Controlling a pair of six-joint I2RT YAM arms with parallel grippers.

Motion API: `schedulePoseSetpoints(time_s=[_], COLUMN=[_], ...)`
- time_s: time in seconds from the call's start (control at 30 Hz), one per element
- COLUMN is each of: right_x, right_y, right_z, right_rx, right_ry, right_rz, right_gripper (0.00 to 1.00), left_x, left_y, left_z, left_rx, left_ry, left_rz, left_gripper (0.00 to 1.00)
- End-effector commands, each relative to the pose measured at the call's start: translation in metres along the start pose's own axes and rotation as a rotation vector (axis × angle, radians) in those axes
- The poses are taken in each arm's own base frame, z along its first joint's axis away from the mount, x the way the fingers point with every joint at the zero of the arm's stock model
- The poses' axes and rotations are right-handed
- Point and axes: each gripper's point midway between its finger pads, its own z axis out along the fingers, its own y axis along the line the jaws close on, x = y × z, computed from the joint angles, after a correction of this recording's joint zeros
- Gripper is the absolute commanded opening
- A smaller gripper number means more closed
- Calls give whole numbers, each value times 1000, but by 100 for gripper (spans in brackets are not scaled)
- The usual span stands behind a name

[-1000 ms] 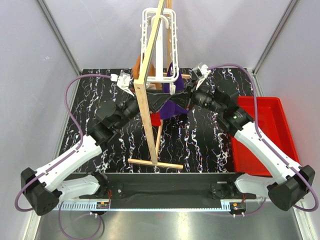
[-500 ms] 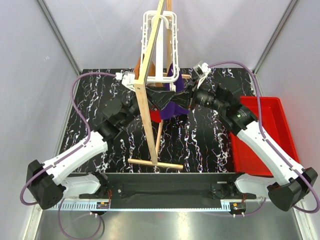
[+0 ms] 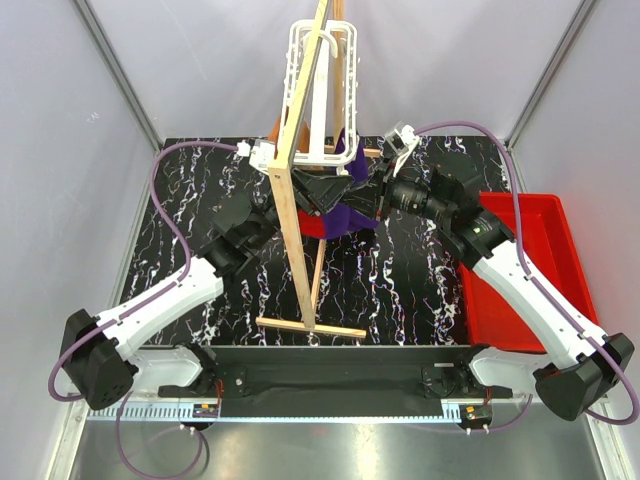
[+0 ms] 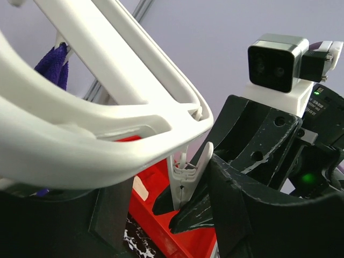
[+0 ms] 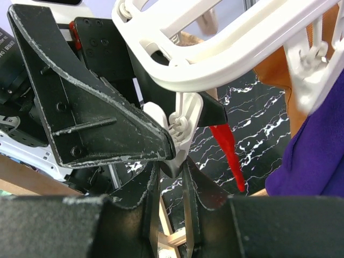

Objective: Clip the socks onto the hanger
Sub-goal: Open the clamp at the hanger.

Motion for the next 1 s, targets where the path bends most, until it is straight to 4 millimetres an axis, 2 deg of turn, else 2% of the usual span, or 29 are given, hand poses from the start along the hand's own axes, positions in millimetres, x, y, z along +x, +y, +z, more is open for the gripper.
schedulePoseSetpoints(time_s=[0.0, 0.3, 0.47, 0.63, 0.67, 0.77, 0.8, 0.83, 0.9, 0.93, 0.97], right_x=[-14, -13, -12, -13, -12, -12, -11, -10, -11, -10, -9], right_y=[12, 12, 12, 13, 13, 12, 10, 10, 7, 5, 4], right_z=[-3, -3, -3, -4, -3, -3, -3, -2, -3, -3, -4], right_rx=[-42, -44, -46, -48, -48, -44, -39, -35, -10, 4, 18], right_ry=[-18, -16, -11, -13, -12, -10, -8, -4, 4, 12, 21], right_rz=[-32, -30, -27, -28, -25, -22, -16, -13, 0, 12, 23], right_gripper=[0, 0, 0, 0, 0, 0, 0, 2, 20, 31, 52], left_x=[-39, -47, -45, -42, -42, -41, -42, -41, -42, -41, -41], left_y=[-27, -29, -27, -27, -29, -32, -35, -33, -33, -31, -29], left_z=[4, 2, 4, 5, 6, 8, 8, 9, 9, 8, 7], left_rx=[72, 78, 71, 78, 86, 101, 113, 100, 94, 85, 74], left_ry=[-129, -175, -167, -156, -157, -147, -142, -136, -140, -142, -146], left_rz=[5, -29, -29, -36, -38, -37, -34, -34, -44, -49, -50], left_gripper=[57, 60, 50, 46, 43, 24, 4, 0, 0, 0, 0])
